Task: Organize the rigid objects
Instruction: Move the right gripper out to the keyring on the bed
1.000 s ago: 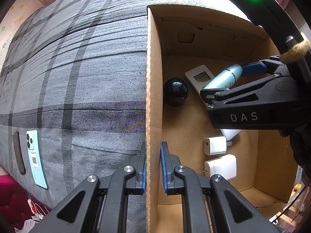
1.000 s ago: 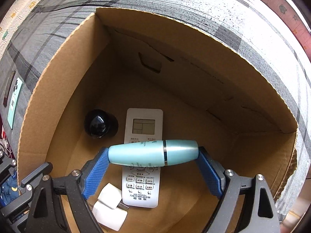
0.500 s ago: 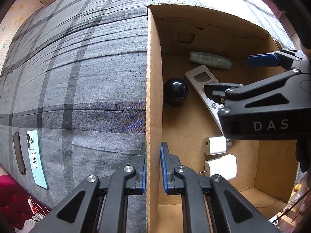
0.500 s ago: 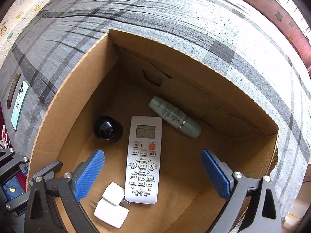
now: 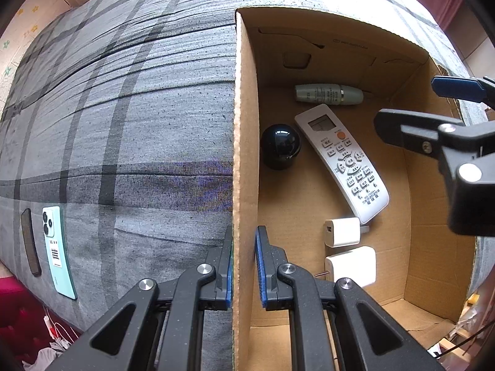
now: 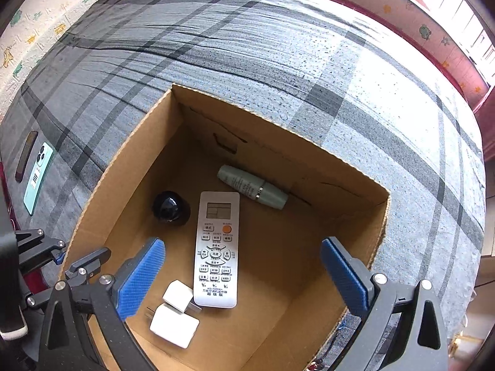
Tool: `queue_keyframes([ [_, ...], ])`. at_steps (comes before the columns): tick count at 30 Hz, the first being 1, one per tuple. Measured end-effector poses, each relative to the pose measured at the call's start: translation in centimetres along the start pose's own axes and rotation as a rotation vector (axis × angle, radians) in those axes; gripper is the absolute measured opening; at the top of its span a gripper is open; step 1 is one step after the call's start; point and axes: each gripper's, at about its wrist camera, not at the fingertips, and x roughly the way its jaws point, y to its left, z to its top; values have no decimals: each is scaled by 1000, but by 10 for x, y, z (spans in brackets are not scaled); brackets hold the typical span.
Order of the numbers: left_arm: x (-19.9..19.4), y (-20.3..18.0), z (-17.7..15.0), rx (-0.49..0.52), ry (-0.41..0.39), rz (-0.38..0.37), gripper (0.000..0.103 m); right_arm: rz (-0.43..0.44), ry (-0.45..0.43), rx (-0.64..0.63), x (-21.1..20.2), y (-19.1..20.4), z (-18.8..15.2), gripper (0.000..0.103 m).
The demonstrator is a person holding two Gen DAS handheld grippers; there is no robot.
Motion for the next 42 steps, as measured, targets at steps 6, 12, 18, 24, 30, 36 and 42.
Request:
queue_keyframes([
  [6, 0, -1, 0, 0, 2, 3, 12, -18, -21, 66, -20, -26, -8, 103],
  [12, 0, -1, 0, 4, 2, 6, 12, -44, -31, 107, -34, -53, -18, 103],
  [18, -1, -1, 0, 5, 4, 9, 12, -70, -28, 162, -44, -80, -36, 103],
  [24, -1, -2, 0, 3, 5, 12, 12, -103, -10, 218, -52, -105, -61, 103],
  [30, -1, -2, 0, 8, 4, 14, 12, -136, 28, 294, -50, -127, -93, 103],
  [36, -1, -4, 0, 14, 3, 18, 12, -145, 72, 359, -38, -138, -123, 103],
  [42, -1, -4, 1, 16, 3, 20, 12, -143, 107, 389, -19, -139, -146, 103],
])
